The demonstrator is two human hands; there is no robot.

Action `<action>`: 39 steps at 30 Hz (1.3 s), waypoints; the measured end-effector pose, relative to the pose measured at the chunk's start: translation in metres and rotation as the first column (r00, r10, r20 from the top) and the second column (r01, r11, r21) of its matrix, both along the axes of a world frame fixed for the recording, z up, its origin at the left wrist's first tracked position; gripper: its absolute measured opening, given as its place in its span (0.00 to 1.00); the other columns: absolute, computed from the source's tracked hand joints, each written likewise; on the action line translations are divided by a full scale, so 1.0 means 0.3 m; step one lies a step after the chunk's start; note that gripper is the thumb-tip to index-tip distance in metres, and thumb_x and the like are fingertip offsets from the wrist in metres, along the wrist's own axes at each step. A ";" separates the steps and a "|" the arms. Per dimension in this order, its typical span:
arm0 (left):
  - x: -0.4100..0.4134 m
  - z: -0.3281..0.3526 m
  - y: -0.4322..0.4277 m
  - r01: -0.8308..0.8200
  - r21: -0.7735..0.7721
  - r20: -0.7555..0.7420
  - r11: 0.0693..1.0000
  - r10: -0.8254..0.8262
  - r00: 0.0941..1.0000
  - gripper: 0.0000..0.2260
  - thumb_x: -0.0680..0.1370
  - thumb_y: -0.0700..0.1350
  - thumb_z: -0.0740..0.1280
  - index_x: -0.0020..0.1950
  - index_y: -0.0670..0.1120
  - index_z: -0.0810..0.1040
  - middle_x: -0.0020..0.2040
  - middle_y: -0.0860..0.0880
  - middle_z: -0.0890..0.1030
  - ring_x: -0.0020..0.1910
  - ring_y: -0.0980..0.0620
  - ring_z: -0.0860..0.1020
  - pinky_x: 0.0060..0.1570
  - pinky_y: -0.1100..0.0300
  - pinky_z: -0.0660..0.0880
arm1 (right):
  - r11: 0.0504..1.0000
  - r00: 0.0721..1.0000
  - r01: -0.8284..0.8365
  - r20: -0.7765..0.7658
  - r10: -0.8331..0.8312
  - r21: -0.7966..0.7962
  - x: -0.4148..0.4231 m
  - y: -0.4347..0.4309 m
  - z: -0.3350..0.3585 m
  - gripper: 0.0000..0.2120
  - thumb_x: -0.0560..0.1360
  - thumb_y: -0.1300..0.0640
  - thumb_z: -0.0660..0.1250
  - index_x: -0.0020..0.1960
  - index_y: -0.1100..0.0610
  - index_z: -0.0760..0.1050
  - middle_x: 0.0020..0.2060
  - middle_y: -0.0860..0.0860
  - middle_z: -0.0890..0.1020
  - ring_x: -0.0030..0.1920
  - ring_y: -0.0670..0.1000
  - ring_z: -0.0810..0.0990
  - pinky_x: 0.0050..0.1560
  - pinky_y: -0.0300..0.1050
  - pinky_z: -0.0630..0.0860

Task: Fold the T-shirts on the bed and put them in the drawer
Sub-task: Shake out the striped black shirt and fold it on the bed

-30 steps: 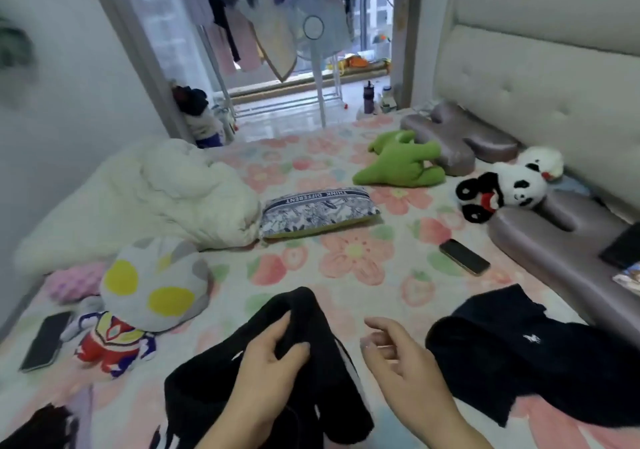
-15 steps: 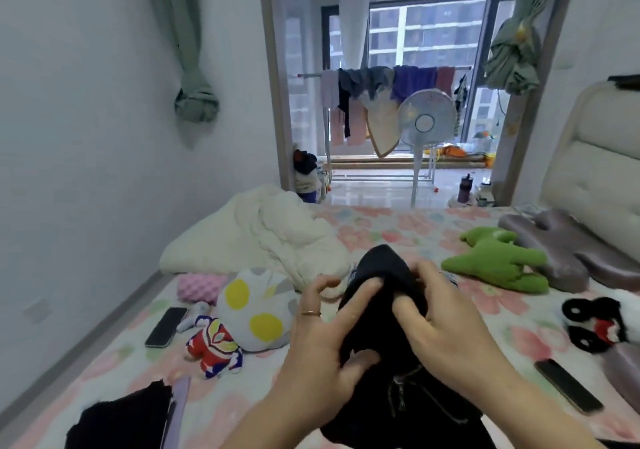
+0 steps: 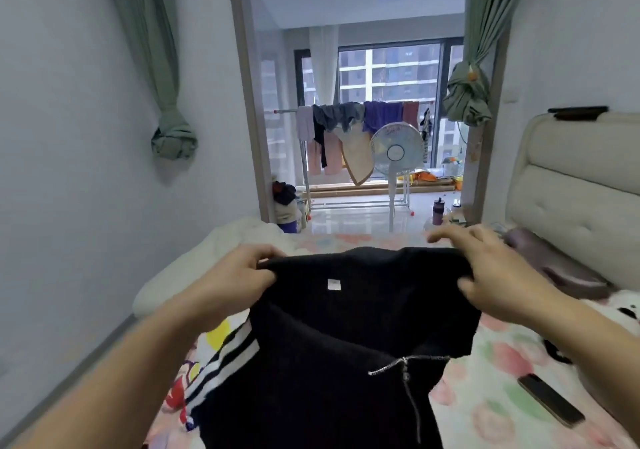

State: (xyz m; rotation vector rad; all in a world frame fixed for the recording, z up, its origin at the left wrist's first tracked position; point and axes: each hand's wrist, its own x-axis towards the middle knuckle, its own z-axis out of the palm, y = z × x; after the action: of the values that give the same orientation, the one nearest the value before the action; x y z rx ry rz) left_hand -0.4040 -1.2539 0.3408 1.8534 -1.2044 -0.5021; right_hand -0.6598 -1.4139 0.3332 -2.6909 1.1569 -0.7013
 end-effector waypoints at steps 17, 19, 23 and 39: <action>0.084 0.074 -0.054 0.631 0.127 -0.278 0.766 -0.583 0.763 0.13 0.73 0.34 0.60 0.43 0.52 0.75 0.34 0.53 0.76 0.33 0.56 0.73 0.35 0.67 0.71 | 0.739 0.823 -0.112 0.478 -0.306 0.665 -0.079 0.023 -0.096 0.11 0.70 0.65 0.62 0.30 0.55 0.69 0.29 0.54 0.68 0.30 0.51 0.66 0.32 0.43 0.59; 0.047 0.059 -0.077 0.614 0.230 -0.197 0.755 -0.582 0.789 0.17 0.73 0.32 0.58 0.36 0.51 0.80 0.35 0.54 0.79 0.35 0.57 0.75 0.37 0.66 0.73 | 0.755 0.797 -0.063 0.488 -0.356 0.653 -0.096 0.024 -0.083 0.07 0.70 0.63 0.63 0.34 0.56 0.71 0.30 0.55 0.69 0.31 0.52 0.67 0.33 0.43 0.60; -0.104 -0.026 -0.172 0.399 0.213 -0.014 0.892 -0.406 0.914 0.23 0.73 0.28 0.54 0.54 0.50 0.80 0.57 0.49 0.79 0.56 0.51 0.77 0.58 0.59 0.74 | 0.835 0.728 0.072 0.543 -0.418 0.546 -0.091 0.056 -0.078 0.08 0.70 0.59 0.66 0.35 0.57 0.69 0.26 0.52 0.68 0.29 0.51 0.67 0.29 0.40 0.62; -0.381 -0.119 -0.293 0.191 -0.262 -0.621 0.946 -0.317 0.717 0.40 0.62 0.44 0.78 0.71 0.53 0.66 0.61 0.47 0.77 0.55 0.48 0.78 0.56 0.53 0.75 | 0.861 0.895 -0.294 0.435 0.096 0.416 0.002 0.385 -0.161 0.15 0.61 0.38 0.68 0.39 0.48 0.74 0.37 0.44 0.79 0.37 0.39 0.78 0.36 0.30 0.71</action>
State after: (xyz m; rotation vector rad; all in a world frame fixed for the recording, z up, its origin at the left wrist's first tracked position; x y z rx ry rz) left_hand -0.5183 -1.3418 0.3052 1.1793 -0.9639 -1.0664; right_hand -0.6591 -1.2983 0.2849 -2.0863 0.7978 -0.7692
